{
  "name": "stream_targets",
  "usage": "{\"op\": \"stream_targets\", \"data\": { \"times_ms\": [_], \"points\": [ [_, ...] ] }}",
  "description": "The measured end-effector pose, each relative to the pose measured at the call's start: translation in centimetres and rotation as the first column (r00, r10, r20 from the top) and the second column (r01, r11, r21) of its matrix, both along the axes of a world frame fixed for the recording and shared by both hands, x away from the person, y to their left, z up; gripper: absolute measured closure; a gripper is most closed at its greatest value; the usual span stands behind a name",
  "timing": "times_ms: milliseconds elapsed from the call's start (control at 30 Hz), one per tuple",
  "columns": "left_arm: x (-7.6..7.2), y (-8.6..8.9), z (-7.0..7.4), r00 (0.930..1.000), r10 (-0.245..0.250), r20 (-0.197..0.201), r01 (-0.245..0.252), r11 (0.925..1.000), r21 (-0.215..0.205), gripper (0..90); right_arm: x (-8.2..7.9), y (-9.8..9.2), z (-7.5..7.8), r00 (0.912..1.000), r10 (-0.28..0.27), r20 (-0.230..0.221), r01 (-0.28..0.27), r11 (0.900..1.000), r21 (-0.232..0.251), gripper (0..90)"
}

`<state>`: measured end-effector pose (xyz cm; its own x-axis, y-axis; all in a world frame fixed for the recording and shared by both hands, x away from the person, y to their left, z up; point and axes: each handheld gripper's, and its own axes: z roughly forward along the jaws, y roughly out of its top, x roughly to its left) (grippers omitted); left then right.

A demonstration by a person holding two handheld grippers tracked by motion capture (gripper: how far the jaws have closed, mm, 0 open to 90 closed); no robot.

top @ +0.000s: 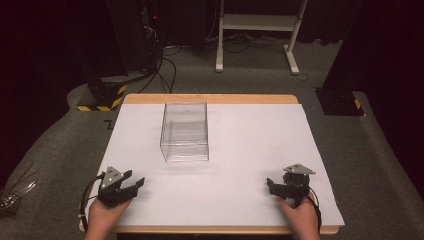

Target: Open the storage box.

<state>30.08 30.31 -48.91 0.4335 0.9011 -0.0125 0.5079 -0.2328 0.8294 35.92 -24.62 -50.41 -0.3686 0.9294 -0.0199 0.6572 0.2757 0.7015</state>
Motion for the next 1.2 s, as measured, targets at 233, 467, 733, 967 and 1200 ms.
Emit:
{"op": "stream_targets", "data": {
  "times_ms": [233,467,733,967,1200],
  "points": [
    [-0.2,-0.5,0.3,0.9993,-0.036,-0.001,0.036,0.9981,-0.049,44.4,0.0,0.0,0.0,1.0,0.0,0.0,0.0,1.0,0.0,9.3],
    [-0.3,-1.8,0.7,0.9974,-0.072,0.004,0.072,0.9943,-0.079,44.2,0.0,0.0,0.0,1.0,0.001,0.0,-0.001,1.0,0.001,9.3],
    [-0.1,-2.5,1.1,0.9947,-0.102,0.006,0.102,0.9861,-0.131,44.6,0.0,0.0,0.0,1.0,0.0,0.002,0.0,1.0,0.0,9.3],
    [0.1,-3.1,1.5,0.993,-0.118,-0.002,0.116,0.9783,-0.172,44.2,0.0,0.0,0.0,1.0,0.0,0.002,0.0,1.0,0.0,9.3],
    [0.5,-3.8,1.6,0.9906,-0.135,0.021,0.137,0.9756,-0.171,43.8,0.0,0.0,0.0,1.0,0.0,0.001,0.0,1.0,-0.001,9.3]
  ]
}}
